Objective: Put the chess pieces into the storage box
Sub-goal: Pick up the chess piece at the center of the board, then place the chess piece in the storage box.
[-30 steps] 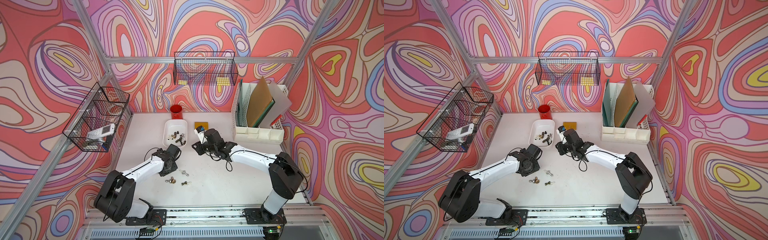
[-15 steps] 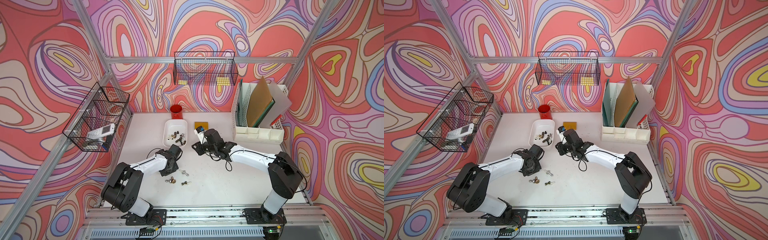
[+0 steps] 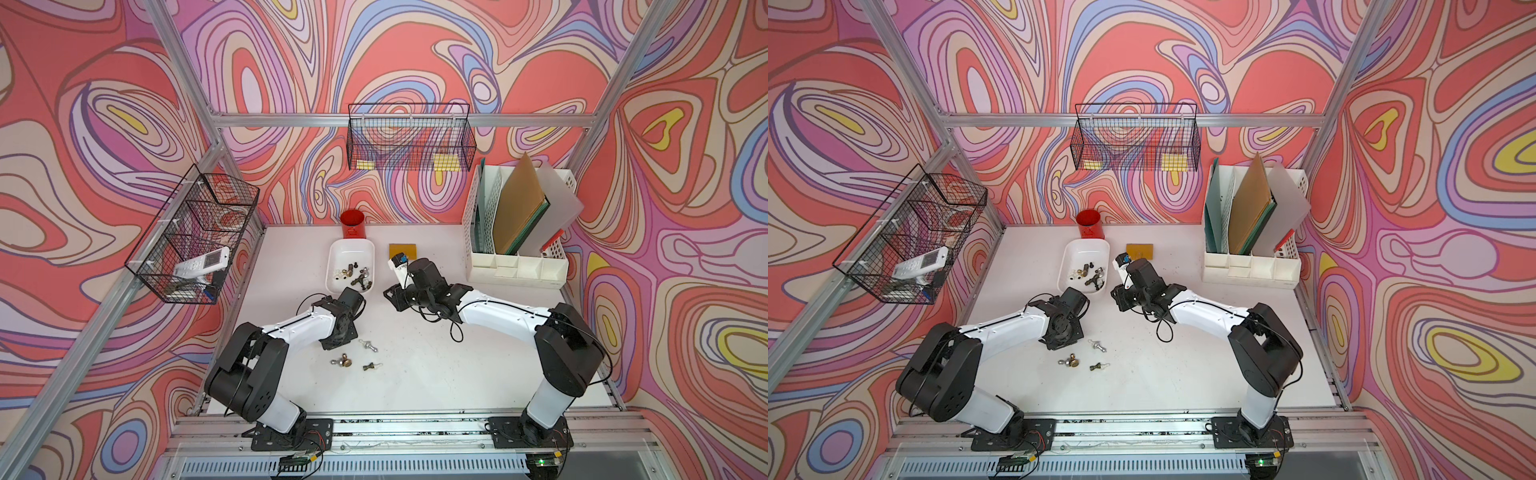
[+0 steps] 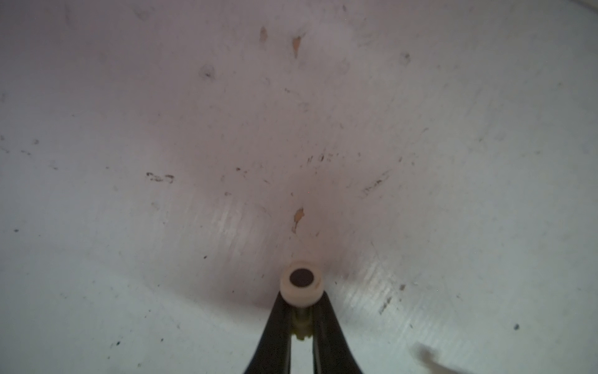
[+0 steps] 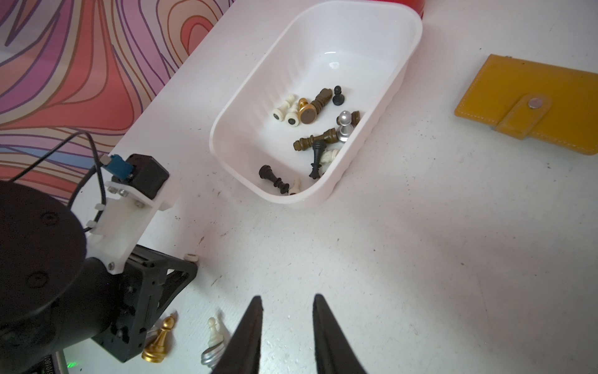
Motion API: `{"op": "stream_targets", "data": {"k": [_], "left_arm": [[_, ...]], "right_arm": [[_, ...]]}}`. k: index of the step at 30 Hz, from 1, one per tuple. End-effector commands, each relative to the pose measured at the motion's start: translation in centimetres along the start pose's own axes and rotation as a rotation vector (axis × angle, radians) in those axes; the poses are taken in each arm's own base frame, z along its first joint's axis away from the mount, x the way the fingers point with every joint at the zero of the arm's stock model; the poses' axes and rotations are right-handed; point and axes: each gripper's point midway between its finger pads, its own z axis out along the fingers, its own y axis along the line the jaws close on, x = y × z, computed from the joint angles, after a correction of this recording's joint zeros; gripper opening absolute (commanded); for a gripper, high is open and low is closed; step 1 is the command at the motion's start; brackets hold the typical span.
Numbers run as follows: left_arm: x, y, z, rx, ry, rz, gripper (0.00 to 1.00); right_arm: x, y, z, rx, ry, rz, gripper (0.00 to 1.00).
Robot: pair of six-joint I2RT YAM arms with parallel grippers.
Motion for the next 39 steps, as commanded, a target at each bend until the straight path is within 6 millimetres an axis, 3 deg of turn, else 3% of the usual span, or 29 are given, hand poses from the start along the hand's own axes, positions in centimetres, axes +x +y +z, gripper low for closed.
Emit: {"op": "stream_targets", "data": {"k": [1,7,10,16,21,31,35,39], "left_arm": [[-0.6,-0.4,-1.5,0.024,-0.004,0.045,0.06],[-6.0,-2.7,-7.8,0.065,-0.158,0.184,0.06],[-9.1,-4.3,-9.3,0.039,-0.175,0.268,0.06],[-15.6,-6.8,-7.7,0.027,-0.134,0.293,0.06],[-19.3,-8.6,-5.7,-0.004,-0.116,0.324,0.09],[-23.3,-9.2,-2.0,-0.045,-0.067,0.322,0.25],[-23.7,-9.2,-2.5,-0.052,-0.070,0.332,0.31],[-23.7,-9.3,-5.0,-0.008,-0.093,0.319,0.33]], "right_arm": [[-1.1,0.5,-0.7,-0.012,-0.023,0.002,0.29],[-1.3,0.8,-1.8,-0.015,-0.038,0.004,0.29],[-1.0,0.5,-1.8,-0.003,-0.034,0.006,0.29],[-0.9,0.1,-1.4,0.015,-0.019,0.005,0.29],[-1.1,0.6,-0.7,-0.008,-0.004,0.006,0.29],[-0.7,0.5,0.1,-0.011,0.032,0.014,0.29],[-1.0,1.1,-0.1,-0.032,0.047,0.009,0.30],[-0.8,2.6,-0.3,-0.094,0.075,0.004,0.30]]}}
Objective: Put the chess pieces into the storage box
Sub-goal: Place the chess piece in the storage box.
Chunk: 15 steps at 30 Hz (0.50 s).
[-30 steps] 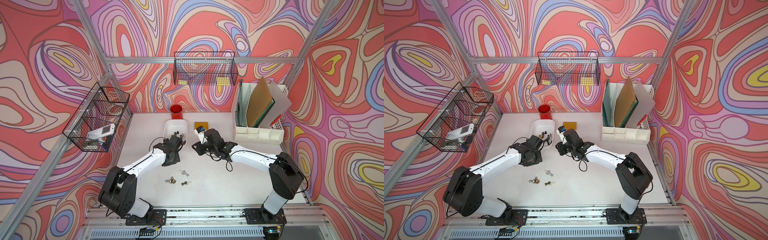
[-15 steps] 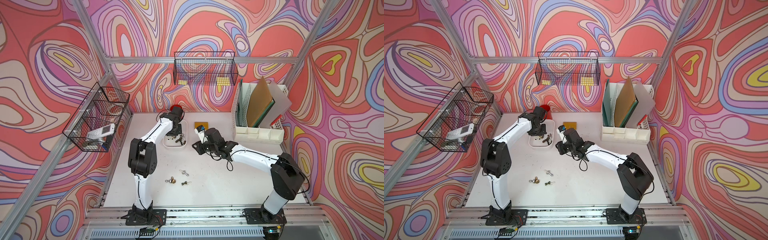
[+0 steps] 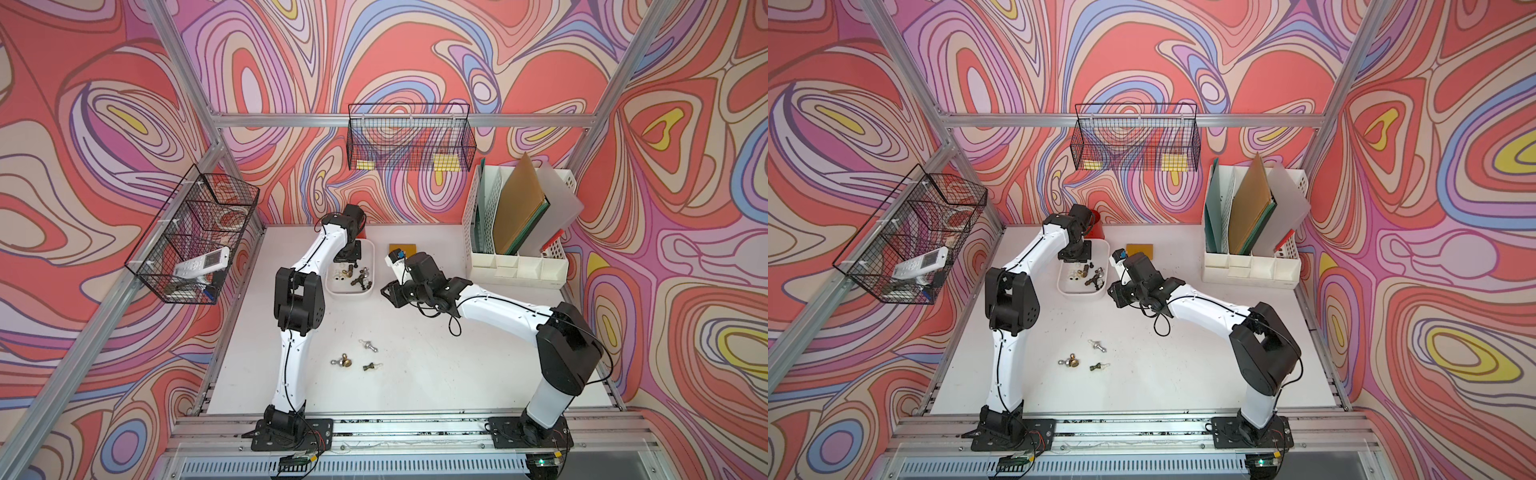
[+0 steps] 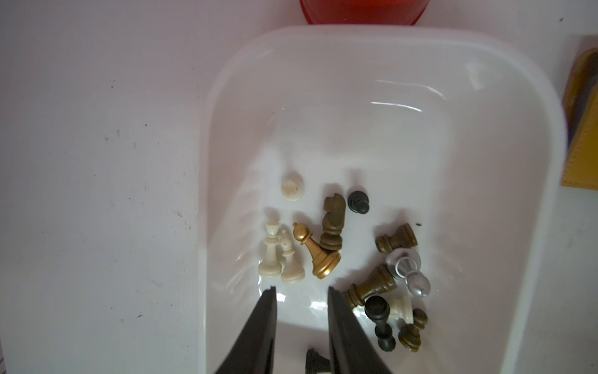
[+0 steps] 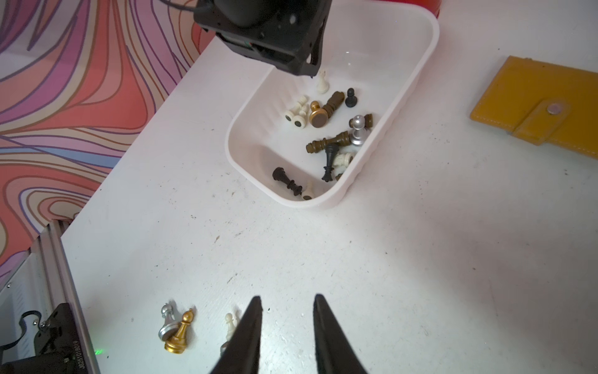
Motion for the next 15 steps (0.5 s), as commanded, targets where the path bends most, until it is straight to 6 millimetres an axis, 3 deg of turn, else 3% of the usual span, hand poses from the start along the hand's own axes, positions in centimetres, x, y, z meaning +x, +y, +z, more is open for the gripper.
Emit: {"op": "stream_targets", "data": {"k": [1,4,7,15], "left_arm": [[0.4,0.4,-3.4,0.030,-0.005,0.008,0.32],[1.3,0.7,-5.7,0.072,-0.028,-0.003,0.32],[3.1,1.0,-8.0,0.122,-0.042,-0.007,0.32],[12.8,2.0,-10.8,0.242,0.046,0.021,0.32]], "right_arm": [[0.9,1.6,0.3,-0.056,0.053,-0.018,0.30],[2.1,3.1,0.4,-0.044,0.094,-0.078,0.30],[4.9,4.5,1.5,-0.013,0.179,-0.160,0.30],[11.7,8.1,1.5,-0.054,0.281,-0.281,0.31]]}}
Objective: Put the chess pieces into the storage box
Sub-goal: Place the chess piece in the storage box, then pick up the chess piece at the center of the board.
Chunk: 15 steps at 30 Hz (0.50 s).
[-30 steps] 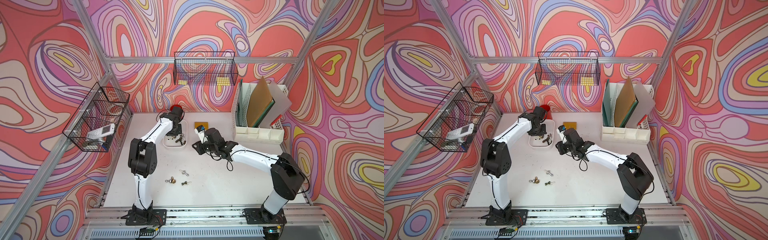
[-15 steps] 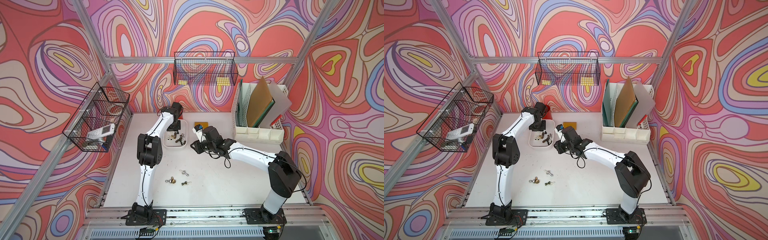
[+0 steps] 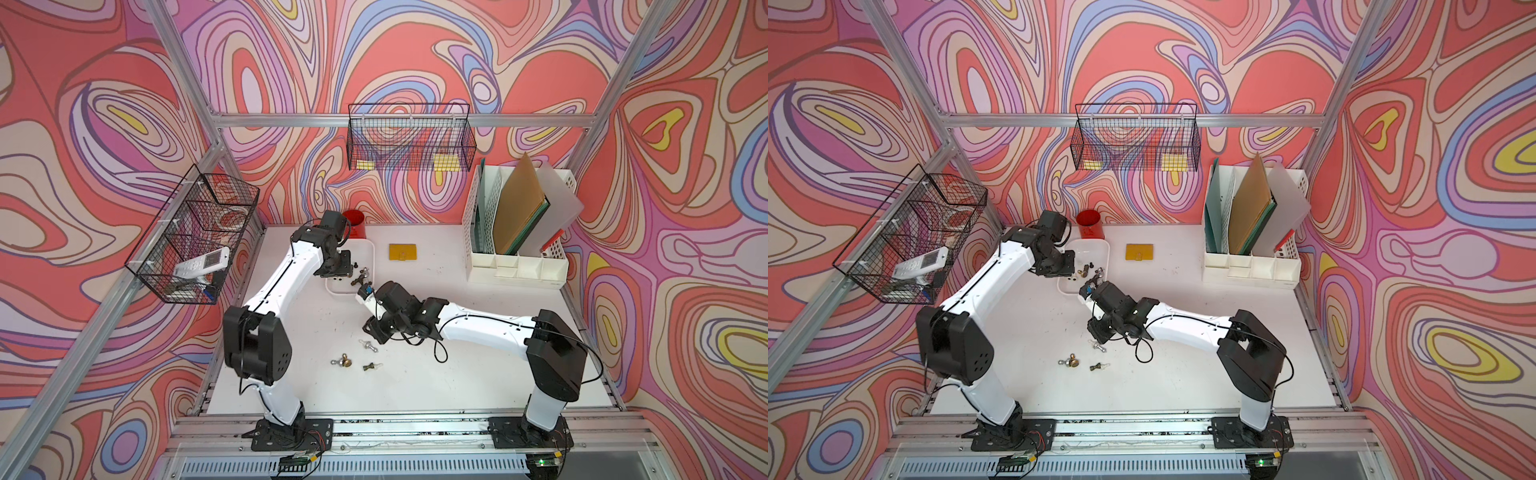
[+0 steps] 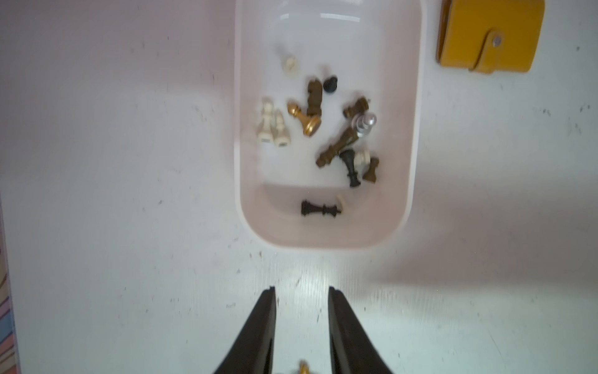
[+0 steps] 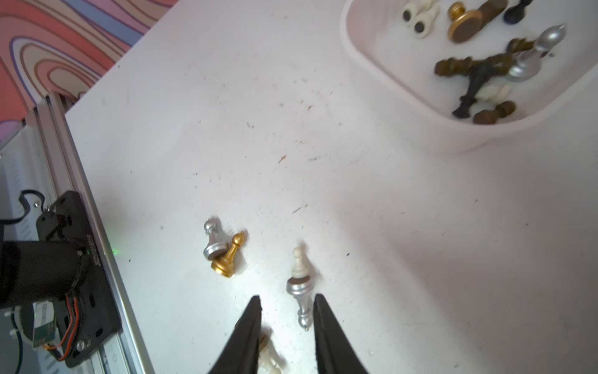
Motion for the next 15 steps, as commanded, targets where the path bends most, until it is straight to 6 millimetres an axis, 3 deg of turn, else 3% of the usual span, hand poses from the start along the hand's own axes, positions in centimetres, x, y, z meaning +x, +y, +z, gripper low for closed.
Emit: {"op": "stream_targets", "data": {"k": [1,4,8,15], "left_arm": [[4.6,-0.4,0.5,0.070,0.093,0.030,0.32],[8.0,0.0,0.1,0.101,0.129,0.023,0.32],[12.1,-1.1,-0.1,0.217,0.170,-0.015,0.32],[15.3,-1.4,0.7,0.256,0.172,-0.110,0.33]], "right_arm": [[3.3,0.8,0.7,-0.004,0.061,-0.063,0.32],[4.7,2.6,0.2,-0.025,0.070,-0.155,0.35],[5.0,0.4,0.9,0.096,0.075,-0.093,0.36],[5.7,-0.6,4.0,0.135,0.111,-0.071,0.36]]}}
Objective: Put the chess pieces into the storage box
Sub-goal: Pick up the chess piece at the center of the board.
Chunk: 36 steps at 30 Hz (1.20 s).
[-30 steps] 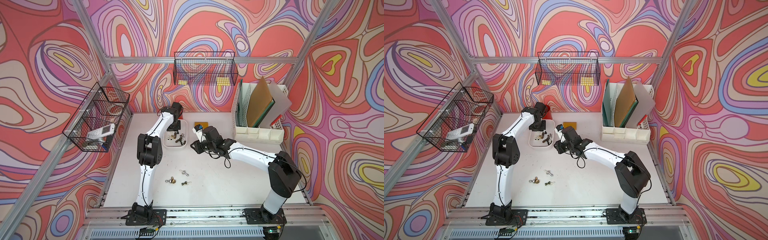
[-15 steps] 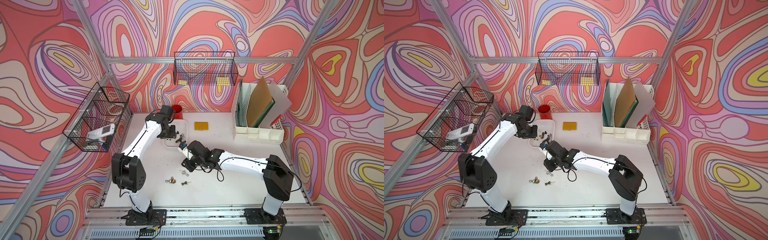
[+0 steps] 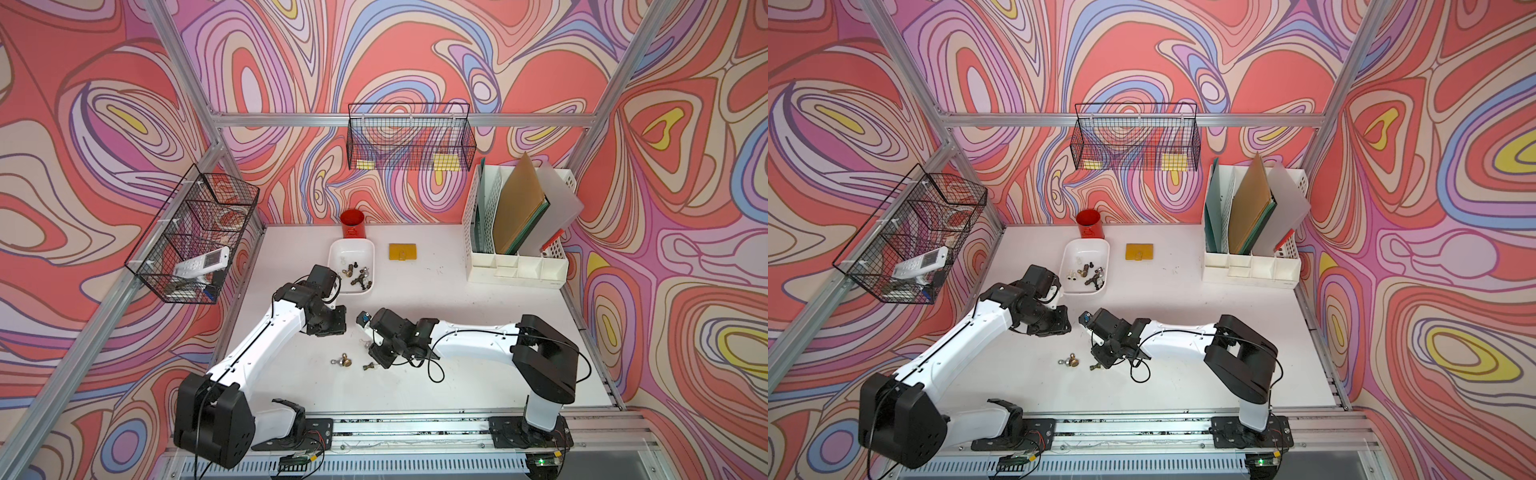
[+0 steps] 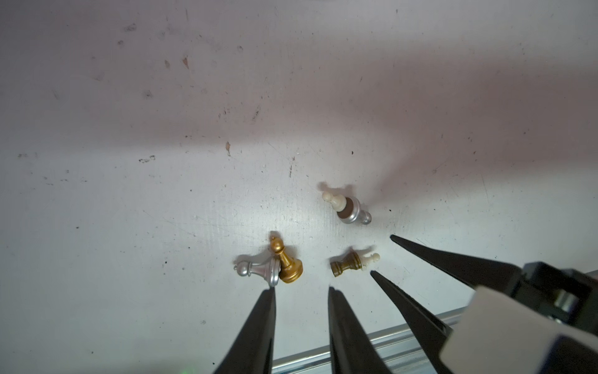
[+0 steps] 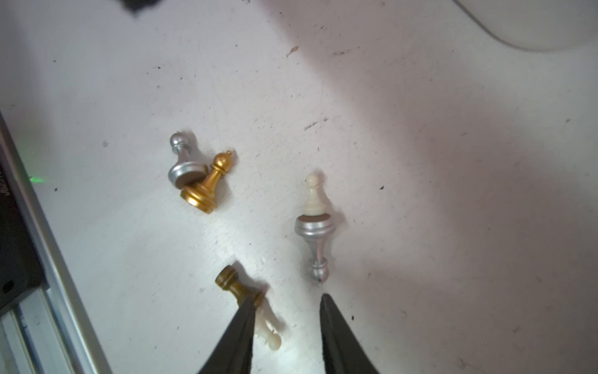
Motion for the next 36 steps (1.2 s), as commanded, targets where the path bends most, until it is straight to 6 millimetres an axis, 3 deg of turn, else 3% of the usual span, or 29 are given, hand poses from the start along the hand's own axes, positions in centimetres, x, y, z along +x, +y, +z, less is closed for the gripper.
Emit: {"op": "stream_targets", "data": {"k": [1,8,16,22,26,36], "left_arm": [[-0.1,-1.0,0.7,0.062,-0.016,-0.068,0.33],[0.7,-2.4,3.3,0.126,0.003,-0.146,0.35],[0.3,-2.4,5.9,0.118,0.013,-0.224,0.38],[0.7,-2.4,8.8,0.136,0.047,-0.314,0.40],[0.9,-2.7,10.3,0.154,0.069,-0.354,0.40],[-0.6,-2.7,10.0,0.161,-0.010,-0.433,0.40]], "right_arm": [[-0.3,-1.0,1.3,0.057,-0.008,0.015,0.36],[0.7,-1.8,3.4,0.080,0.025,0.001,0.39],[2.1,-2.2,4.5,0.053,0.032,0.030,0.28],[2.6,-2.8,4.0,-0.006,0.002,0.085,0.12],[3.3,-3.0,4.1,-0.068,0.000,0.110,0.09],[4.5,-3.3,4.7,-0.112,0.018,0.123,0.03]]}}
